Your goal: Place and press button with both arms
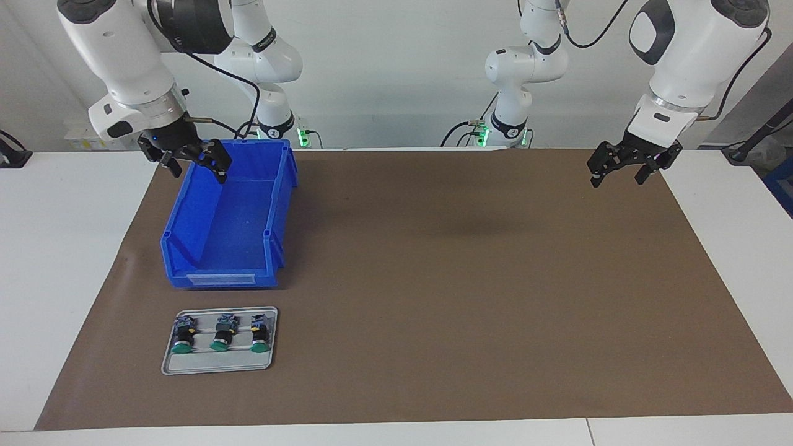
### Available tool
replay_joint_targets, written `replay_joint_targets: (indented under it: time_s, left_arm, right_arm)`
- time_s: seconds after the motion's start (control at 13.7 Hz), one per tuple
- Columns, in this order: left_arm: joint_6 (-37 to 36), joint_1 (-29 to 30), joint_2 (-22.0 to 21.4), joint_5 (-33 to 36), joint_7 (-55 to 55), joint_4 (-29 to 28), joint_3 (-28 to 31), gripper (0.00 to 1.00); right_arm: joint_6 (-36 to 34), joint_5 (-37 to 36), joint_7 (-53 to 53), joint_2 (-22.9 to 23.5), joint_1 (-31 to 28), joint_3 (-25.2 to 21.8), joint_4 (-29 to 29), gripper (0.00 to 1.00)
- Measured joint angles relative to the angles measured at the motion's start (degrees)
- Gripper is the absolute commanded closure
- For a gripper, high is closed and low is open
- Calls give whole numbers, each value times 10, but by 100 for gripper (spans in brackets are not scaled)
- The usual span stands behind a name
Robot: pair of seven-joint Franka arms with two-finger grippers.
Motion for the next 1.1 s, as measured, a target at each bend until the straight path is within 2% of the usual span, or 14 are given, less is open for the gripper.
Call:
replay_joint_targets:
  time_s: [0.66,0.88,1.1]
  left_arm:
    - [0,0,0,0,0,0,0,0]
    - [0,0,0,0,0,0,0,0]
    - [0,0,0,0,0,0,0,0]
  right_arm:
    - [10,0,0,0,-1,0,-2,3]
    - [58,0,-2,8,-1,0,-8,4]
    - [127,0,-10,51,-3,0,-13,5]
